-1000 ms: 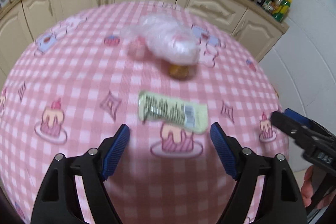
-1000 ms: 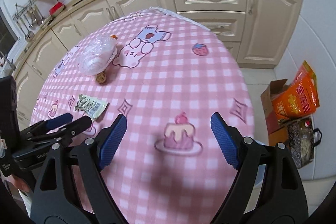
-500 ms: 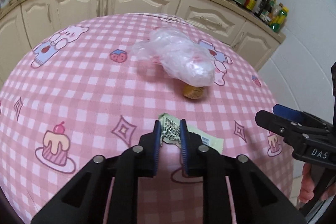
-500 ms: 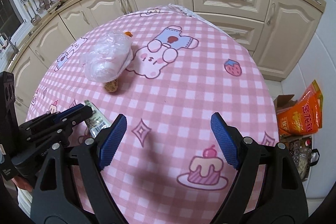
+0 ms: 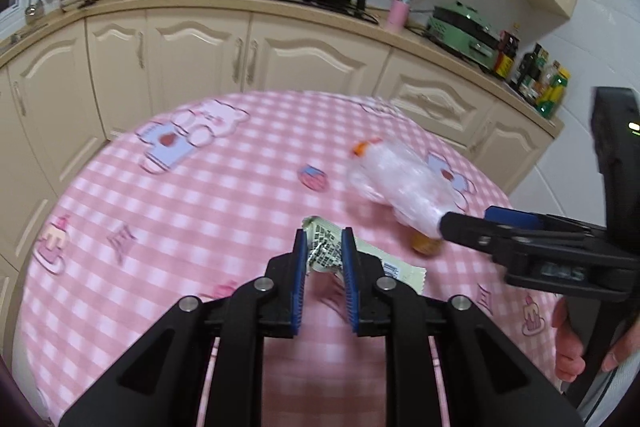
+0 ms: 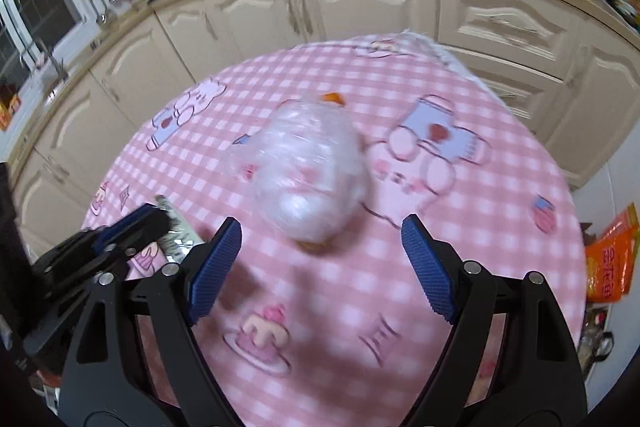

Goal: Collect trash
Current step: 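Grasp the clear plastic bag with the right gripper while the left grasps the small wrapper, then carry the plastic bag and wrapper over the blue bin and open both grippers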

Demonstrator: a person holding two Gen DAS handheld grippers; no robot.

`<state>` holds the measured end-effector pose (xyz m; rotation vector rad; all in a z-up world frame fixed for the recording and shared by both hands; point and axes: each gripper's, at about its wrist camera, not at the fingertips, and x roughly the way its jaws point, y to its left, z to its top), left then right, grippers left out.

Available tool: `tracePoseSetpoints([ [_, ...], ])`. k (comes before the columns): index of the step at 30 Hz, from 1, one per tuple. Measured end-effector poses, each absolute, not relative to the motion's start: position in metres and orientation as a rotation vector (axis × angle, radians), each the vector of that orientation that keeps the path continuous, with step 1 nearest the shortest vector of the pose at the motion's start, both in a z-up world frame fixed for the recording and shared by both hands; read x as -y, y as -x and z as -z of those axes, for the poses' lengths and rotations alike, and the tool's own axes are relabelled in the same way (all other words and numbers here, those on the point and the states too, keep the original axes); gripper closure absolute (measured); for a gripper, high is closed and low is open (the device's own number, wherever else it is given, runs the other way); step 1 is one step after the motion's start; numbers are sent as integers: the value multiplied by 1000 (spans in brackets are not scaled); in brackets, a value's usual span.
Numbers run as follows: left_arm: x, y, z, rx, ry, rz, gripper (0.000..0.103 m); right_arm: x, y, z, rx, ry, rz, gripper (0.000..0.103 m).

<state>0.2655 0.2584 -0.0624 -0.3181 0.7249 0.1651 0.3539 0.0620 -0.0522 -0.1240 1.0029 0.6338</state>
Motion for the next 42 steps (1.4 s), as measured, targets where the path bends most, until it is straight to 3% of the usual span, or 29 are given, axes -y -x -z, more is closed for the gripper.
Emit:
tracePoseSetpoints([
  [5,-283,-262,58,-702,336,-206,87,-96,-374,66,-1042,163,-623,22],
  [6,-287,-261,58,-700,340,-214,87,-98,-377,68,-1046,153,-628,27],
  [7,-289,-260,58,-699,342,-220,87,-100,-379,70,-1044,151,-631,49],
  [24,-252,-245,33,-657,240,-237,87,-45,-339,30,-964,57,-626,51],
  [42,-84,-247,23,-675,104,-20,86,124,-290,28,-920,-96,-454,51],
])
